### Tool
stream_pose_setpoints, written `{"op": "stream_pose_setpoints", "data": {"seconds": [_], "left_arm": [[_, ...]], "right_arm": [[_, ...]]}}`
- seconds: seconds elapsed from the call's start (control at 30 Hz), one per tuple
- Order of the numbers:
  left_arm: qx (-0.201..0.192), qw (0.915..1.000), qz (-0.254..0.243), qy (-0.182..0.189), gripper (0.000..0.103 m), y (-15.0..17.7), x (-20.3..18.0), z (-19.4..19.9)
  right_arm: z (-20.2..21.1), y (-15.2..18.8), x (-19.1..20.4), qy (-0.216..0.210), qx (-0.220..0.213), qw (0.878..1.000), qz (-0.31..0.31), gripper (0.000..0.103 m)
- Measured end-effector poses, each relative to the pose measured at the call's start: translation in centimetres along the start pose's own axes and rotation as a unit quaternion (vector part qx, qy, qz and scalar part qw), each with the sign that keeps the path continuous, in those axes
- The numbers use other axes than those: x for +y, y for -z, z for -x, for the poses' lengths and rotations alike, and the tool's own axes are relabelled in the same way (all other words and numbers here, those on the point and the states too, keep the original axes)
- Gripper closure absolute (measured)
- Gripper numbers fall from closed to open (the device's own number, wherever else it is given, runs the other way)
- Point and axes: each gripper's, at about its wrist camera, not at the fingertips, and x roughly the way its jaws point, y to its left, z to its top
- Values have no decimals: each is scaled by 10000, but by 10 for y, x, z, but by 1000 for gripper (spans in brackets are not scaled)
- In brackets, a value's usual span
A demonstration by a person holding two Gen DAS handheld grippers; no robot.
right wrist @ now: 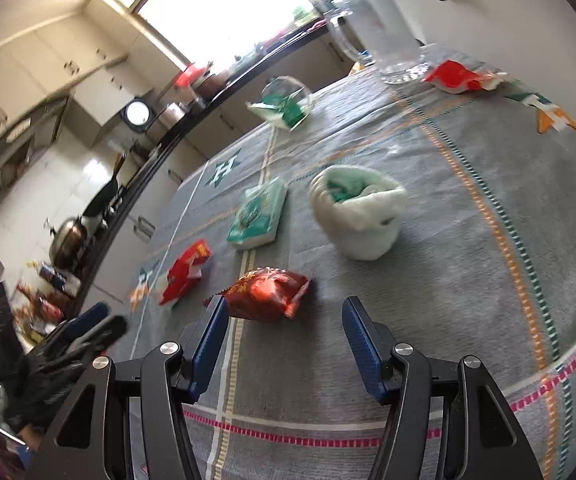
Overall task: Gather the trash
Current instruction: 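Grasp the red snack wrapper with the right gripper while the left grasps the red box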
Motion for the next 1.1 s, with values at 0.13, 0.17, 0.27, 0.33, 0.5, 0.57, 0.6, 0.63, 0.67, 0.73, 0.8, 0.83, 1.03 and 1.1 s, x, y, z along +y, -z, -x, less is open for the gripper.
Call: {"op": "stream_pose_setpoints", "data": {"seconds": [0.13, 0.17, 0.27, 0.33, 0.5, 0.57, 0.6, 0.63, 0.67, 0.73, 0.8, 0.83, 1.03, 1.1], "left_arm": [[262, 9991, -313, -126, 42, -11, -6, -40], [353, 9987, -340, -125, 59, -12, -6, -46], [658, 9972, -316, -151, 96, -13, -8, -71], [630, 9976, -137, -240, 97, -13, -4, -74], [478, 9971, 585, 10, 100, -6, 15, -54], [388, 9962, 779, 47, 100, 1, 20, -39], [367, 9954, 880, 102, 100, 4, 23, -33], [327, 9942, 1006, 202, 100, 10, 25, -25], [275, 9936, 1070, 235, 100, 14, 26, -18], [137, 9923, 1197, 300, 100, 24, 29, -2], [71, 9906, 1317, 353, 100, 31, 31, 5], [53, 9900, 1359, 367, 100, 34, 32, 8], [-89, 9878, 1525, 311, 100, 42, 39, 16], [-138, 9874, 1554, 249, 100, 42, 40, 14]], "right_arm": [[7, -3, -5, -85, -80, 9999, -126, 38], [7, -3, -5, -94, -92, 9998, -137, 38], [6, -4, -3, -148, -83, 9998, -137, 38], [7, -4, 0, -172, -72, 9998, -87, 38], [11, -9, 17, -170, 42, 9995, 247, 38], [8, -20, 31, -61, 195, 9982, 559, 30], [4, -24, 35, 21, 302, 9972, 685, 29], [-4, -30, 41, 63, 464, 9956, 808, 29], [-13, -34, 45, 47, 588, 9941, 914, 29], [-32, -40, 51, 160, 682, 9915, 1094, 29], [-53, -45, 55, 172, 811, 9880, 1302, 29], [-61, -46, 53, 149, 845, 9872, 1345, 29], [-85, -41, 32, -164, 1234, 9841, 1265, 29], [-80, -36, 34, -396, 1311, 9802, 1433, 29]]}}
